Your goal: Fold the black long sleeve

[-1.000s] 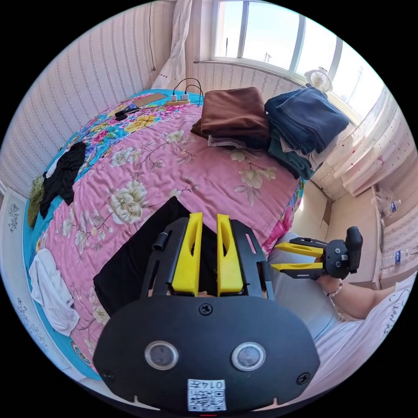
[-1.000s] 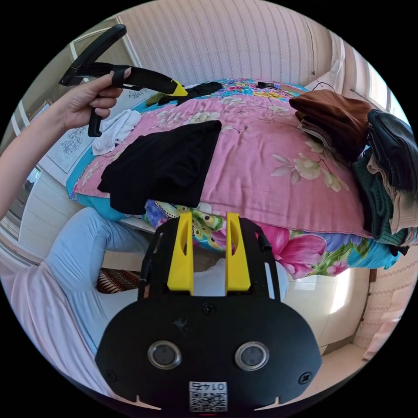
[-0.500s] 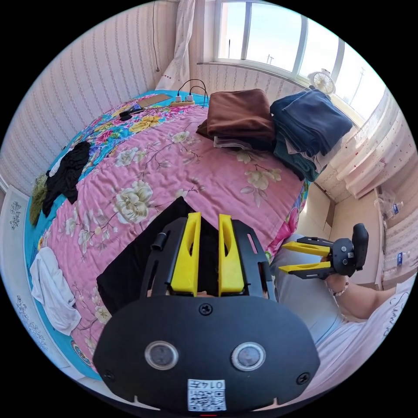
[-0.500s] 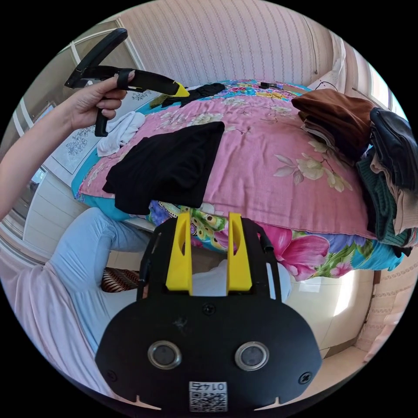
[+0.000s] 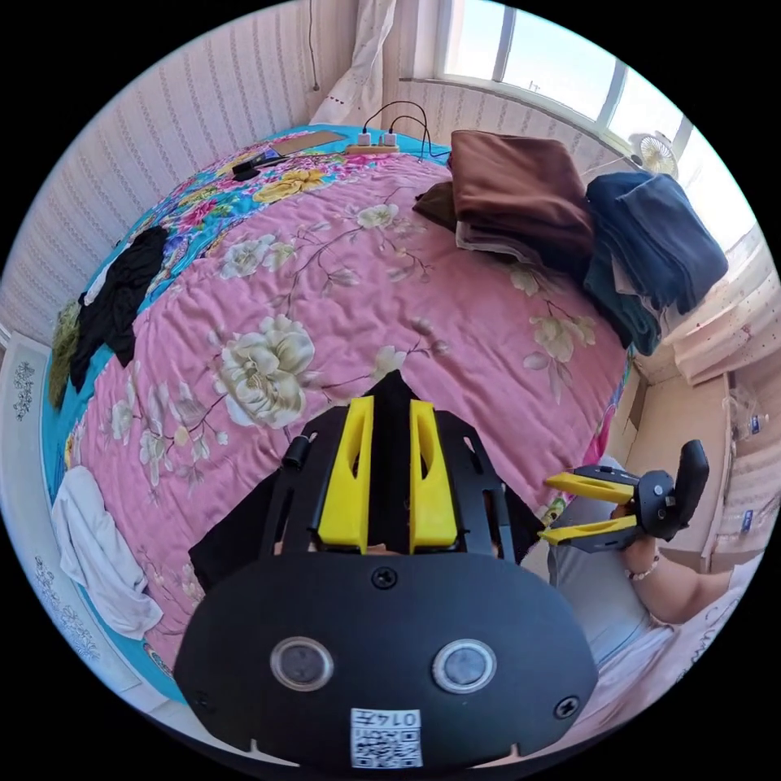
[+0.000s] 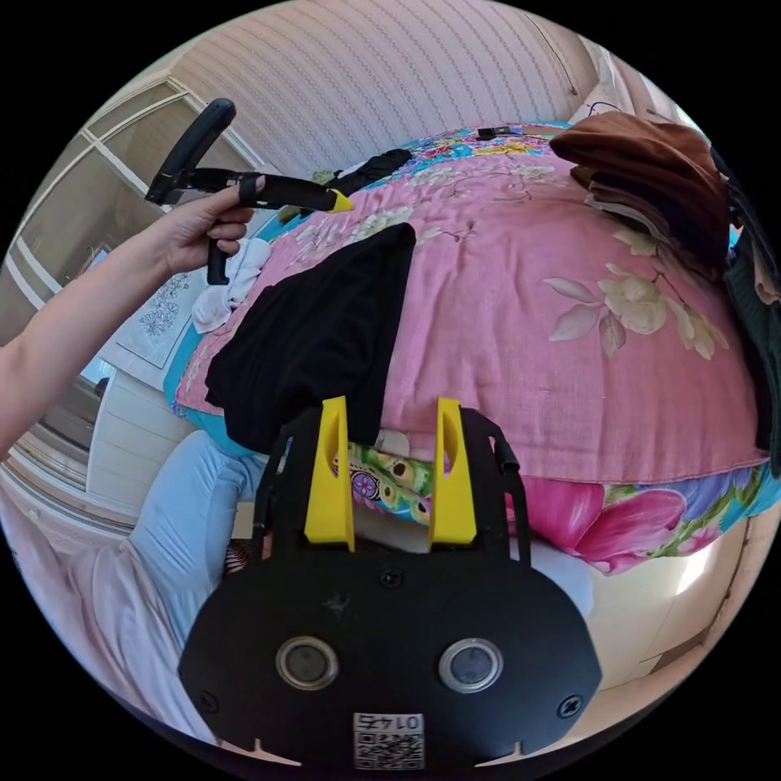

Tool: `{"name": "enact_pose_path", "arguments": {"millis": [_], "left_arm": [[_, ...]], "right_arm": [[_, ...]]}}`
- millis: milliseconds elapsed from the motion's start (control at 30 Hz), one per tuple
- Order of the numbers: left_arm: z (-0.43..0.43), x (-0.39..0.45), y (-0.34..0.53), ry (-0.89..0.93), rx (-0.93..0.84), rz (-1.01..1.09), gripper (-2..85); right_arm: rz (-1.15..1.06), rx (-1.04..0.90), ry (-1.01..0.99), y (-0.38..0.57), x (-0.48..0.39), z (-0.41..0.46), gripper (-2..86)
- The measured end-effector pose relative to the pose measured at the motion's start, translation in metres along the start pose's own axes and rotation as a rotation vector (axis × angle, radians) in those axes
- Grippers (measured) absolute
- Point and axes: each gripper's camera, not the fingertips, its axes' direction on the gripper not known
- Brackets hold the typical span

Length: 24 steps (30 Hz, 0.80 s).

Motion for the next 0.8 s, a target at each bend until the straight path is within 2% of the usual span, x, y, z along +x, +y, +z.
{"name": "enact_pose_path", "arguments": {"millis": [167,267,367,467,633,800], "left_arm": [[0.040,-0.010,-0.022,-0.004,-0.071,-0.029,7.5],[0.062,-0.008,-0.026,-0.043,-0.140,0.000,5.3],[0.069,-0.008,-0.021,-0.082,-0.157,0.043,1.5],[0.059,-0.018,-0.011,-0.058,-0.134,0.029,-0.3],[0.013,-0.055,0.016,-0.034,-0.051,-0.007,-0.9],[-0.050,-0.139,0.079,-0.031,0.009,-0.115,-0.9]], "right_arm": [[-0.063,-0.052,-0.036,-0.024,-0.014,0.023,13.1],[-0.089,-0.064,-0.011,-0.037,-0.022,0.030,8.6],[-0.134,-0.074,-0.093,-0.050,-0.029,0.036,3.3],[-0.156,-0.086,-0.098,-0.064,-0.039,0.042,1.9],[-0.236,0.028,-0.228,-0.090,-0.071,0.032,0.9],[-0.403,0.079,-0.391,-0.139,-0.143,0.034,0.8]]}}
